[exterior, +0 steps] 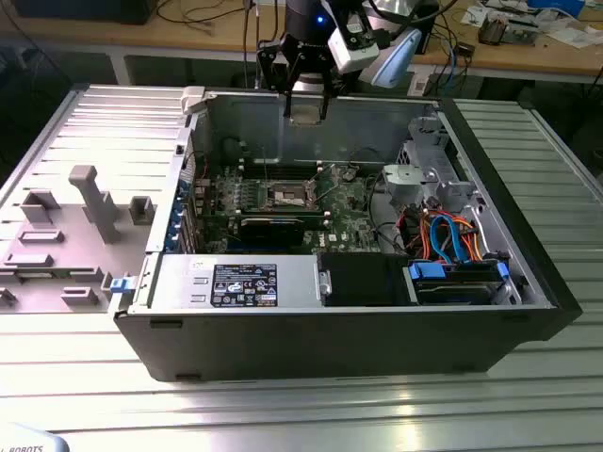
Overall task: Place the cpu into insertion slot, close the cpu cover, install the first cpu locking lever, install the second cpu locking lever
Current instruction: 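Place the cpu into insertion slot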
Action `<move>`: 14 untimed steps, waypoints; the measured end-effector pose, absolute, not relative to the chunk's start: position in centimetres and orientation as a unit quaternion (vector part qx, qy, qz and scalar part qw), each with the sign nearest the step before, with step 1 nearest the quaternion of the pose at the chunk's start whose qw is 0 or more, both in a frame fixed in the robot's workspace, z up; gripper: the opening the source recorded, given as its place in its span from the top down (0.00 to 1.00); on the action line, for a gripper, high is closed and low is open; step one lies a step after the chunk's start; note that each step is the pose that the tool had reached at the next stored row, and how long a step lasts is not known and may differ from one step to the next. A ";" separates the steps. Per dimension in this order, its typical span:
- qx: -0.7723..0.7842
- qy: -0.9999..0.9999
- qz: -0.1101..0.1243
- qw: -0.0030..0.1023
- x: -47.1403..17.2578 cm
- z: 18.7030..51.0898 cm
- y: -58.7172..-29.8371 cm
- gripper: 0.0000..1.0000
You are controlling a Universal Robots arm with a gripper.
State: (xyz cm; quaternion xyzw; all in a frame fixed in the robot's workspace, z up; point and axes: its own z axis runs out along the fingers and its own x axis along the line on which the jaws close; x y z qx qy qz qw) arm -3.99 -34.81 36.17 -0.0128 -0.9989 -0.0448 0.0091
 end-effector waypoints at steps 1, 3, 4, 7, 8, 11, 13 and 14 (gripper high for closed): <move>-0.013 -0.999 -0.045 0.009 -4.0 36.2 -34.8 0.46; -0.013 -0.999 -0.045 0.009 -4.0 36.2 -34.8 0.46; -0.013 -0.999 -0.045 0.009 -4.0 36.2 -34.8 0.46; -0.026 -0.999 -0.045 0.009 -4.0 36.2 -34.8 0.46; -0.034 -0.998 -0.045 0.008 -4.0 36.2 -34.8 0.46; -0.043 -0.998 -0.045 0.008 -4.0 36.1 -34.8 0.46; -0.043 -0.998 -0.045 0.008 -4.0 36.1 -34.8 0.46; -0.043 -0.998 -0.045 0.008 -4.0 36.1 -34.8 0.46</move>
